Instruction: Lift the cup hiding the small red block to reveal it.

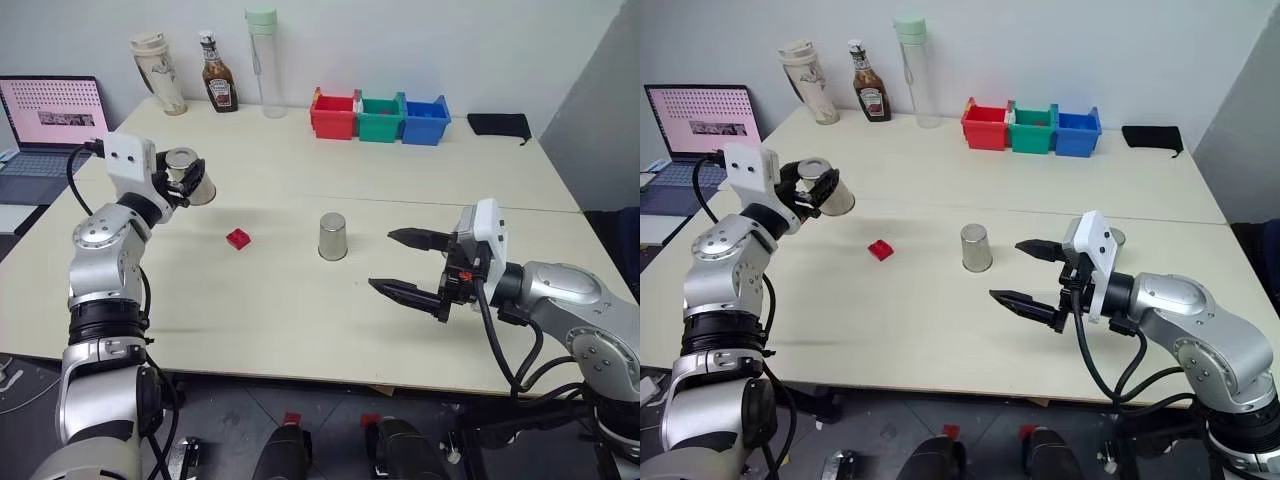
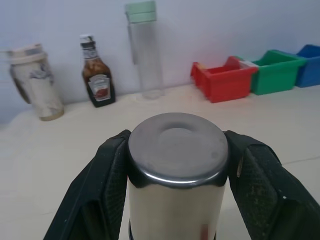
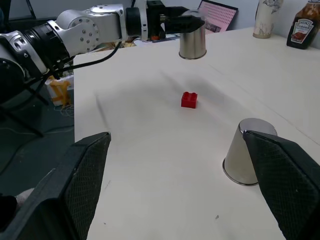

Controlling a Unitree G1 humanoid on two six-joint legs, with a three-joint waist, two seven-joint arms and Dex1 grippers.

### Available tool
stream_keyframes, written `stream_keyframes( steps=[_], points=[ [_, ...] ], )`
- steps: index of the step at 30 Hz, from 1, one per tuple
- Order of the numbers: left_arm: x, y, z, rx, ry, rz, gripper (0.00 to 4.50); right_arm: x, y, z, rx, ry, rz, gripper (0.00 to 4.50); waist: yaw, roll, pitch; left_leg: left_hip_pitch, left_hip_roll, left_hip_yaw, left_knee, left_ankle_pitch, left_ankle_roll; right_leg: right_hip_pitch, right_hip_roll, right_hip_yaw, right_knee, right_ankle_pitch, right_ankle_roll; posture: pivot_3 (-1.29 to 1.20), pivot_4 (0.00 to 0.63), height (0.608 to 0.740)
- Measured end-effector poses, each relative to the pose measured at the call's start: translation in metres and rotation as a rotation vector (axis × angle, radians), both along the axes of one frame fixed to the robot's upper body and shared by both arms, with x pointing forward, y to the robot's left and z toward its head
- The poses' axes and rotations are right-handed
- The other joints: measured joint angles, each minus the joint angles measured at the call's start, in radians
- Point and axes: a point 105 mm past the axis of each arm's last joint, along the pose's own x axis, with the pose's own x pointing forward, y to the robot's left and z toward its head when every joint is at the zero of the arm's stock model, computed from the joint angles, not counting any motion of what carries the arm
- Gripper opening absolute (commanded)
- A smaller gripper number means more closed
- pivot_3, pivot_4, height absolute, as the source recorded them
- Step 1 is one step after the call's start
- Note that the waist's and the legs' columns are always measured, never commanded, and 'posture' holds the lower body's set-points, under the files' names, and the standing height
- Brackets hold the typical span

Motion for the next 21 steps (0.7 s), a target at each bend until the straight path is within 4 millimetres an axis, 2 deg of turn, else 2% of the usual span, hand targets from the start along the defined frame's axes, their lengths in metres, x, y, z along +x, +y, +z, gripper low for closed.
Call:
stream_keyframes(
  steps=[4,7,8,9,11,12,15,21],
  points=[
    [0.0,0.002,-0.032,-0.05,0.089,0.007,2.57,0.0,0.0,0.0,0.005,0.0,-0.002,4.5,0.0,0.0,0.0,0.0,0.0,0.0,0.0,0.0,0.0,0.0,-0.001,0.0,0.0,0.0,0.0,0.0,0.15,0.74],
    [-0.001,0.011,-0.055,-0.103,0.149,0.045,2.57,0.001,0.0,0.0,0.005,0.001,-0.005,4.5,0.001,0.0,0.0,0.0,0.001,0.0,0.0,0.0,0.0,0.0,-0.001,0.0,0.0,0.0,0.0,0.0,0.15,0.74],
    [-0.002,0.014,-0.057,-0.114,0.146,0.054,2.57,0.001,0.0,0.0,0.004,0.002,-0.007,4.5,0.0,0.0,0.0,0.0,0.001,0.0,0.0,0.0,0.0,0.0,-0.001,-0.001,0.001,0.0,0.0,0.0,0.15,0.74],
    [-0.002,0.016,-0.058,-0.118,0.143,0.06,3.27,0.001,0.0,-0.001,0.004,0.003,-0.008,4.5,0.001,0.0,0.0,0.0,0.001,-0.001,0.0,0.0,0.0,0.0,-0.001,-0.001,0.001,0.0,0.0,0.0,0.15,0.74],
    [-0.002,0.021,-0.064,-0.125,0.154,0.077,3.52,0.001,0.0,-0.001,0.004,0.005,-0.014,4.5,0.001,0.0,0.0,0.0,0.001,0.0,0.0,0.0,0.0,0.0,-0.001,-0.001,0.001,0.0,0.0,0.0,0.15,0.74],
    [-0.003,0.023,-0.068,-0.13,0.164,0.082,3.83,0.001,-0.001,-0.001,0.003,0.007,-0.016,4.5,0.001,0.0,0.0,0.0,0.001,0.0,0.0,0.0,0.0,0.0,-0.001,0.0,0.001,0.0,0.0,0.0,0.15,0.74],
    [-0.004,0.025,-0.076,-0.141,0.183,0.092,4.38,0.001,-0.001,-0.003,-0.002,0.015,-0.022,4.5,0.001,0.0,0.0,0.0,0.001,0.0,0.0,0.0,0.0,0.0,-0.002,-0.001,0.0,0.001,-0.001,0.0,0.15,0.74],
    [-0.003,0.021,-0.062,-0.135,0.144,0.052,4.47,0.001,-0.001,-0.004,-0.004,0.021,-0.023,4.5,0.001,0.0,0.0,0.0,0.0,0.0,0.0,0.0,0.0,0.0,-0.003,-0.001,0.0,0.003,-0.004,0.0,0.15,0.74]
  ],
)
